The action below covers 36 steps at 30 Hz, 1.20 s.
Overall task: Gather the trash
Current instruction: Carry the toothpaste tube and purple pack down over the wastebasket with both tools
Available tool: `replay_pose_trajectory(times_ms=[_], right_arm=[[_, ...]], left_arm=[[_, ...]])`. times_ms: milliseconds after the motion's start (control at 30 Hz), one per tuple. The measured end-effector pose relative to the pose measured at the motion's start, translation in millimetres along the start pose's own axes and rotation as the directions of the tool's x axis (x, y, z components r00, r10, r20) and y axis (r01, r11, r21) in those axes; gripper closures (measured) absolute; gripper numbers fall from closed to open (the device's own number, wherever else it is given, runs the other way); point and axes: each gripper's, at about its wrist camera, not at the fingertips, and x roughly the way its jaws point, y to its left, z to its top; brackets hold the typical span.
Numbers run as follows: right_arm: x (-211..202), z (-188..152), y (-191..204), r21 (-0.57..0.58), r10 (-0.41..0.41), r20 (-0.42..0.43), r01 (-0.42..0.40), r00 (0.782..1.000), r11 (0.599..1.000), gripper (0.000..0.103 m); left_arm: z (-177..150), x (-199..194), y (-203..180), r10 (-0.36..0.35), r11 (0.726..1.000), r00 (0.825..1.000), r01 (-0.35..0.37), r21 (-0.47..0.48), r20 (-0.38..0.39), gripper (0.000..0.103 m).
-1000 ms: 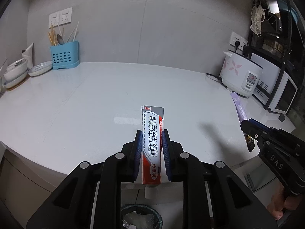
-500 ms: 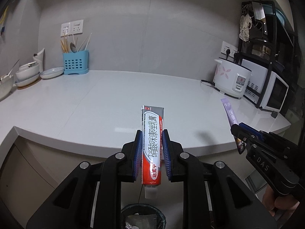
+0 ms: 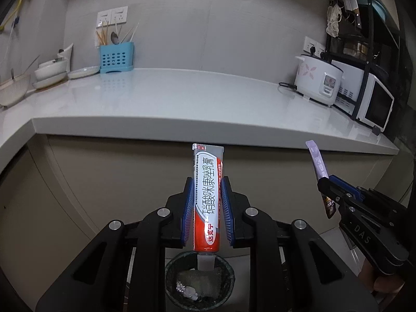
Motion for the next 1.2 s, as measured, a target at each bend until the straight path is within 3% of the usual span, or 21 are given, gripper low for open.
replay_pose_trajectory(times_ms=[300,633,967,1200], right_arm=[[39,-74,14,-0.035,0.002,-0.085,-0.005,0.996,0.999,0.087],[123,-151,9,-0.017,-0.012,-0.230,0.009,0.973,1.000,0.087],[203,-188,17,-0.003,-0.017,-0.358,0.017,0.934,1.000,0.087],[233,-212,10,0.006,-0.029,-0.433,0.035,0.901,0.999,0.087]], left_arm=[[-76,36,24,-0.008,0.999,0.995,0.004,-0.044,-0.100,0.083],[-153,117,37,-0.028,0.998,0.980,0.016,-0.061,-0.198,0.083],[-200,199,52,-0.046,0.993,0.943,0.008,-0.116,-0.331,0.083],[-218,237,53,-0.081,0.990,0.899,0.022,-0.140,-0.430,0.083]])
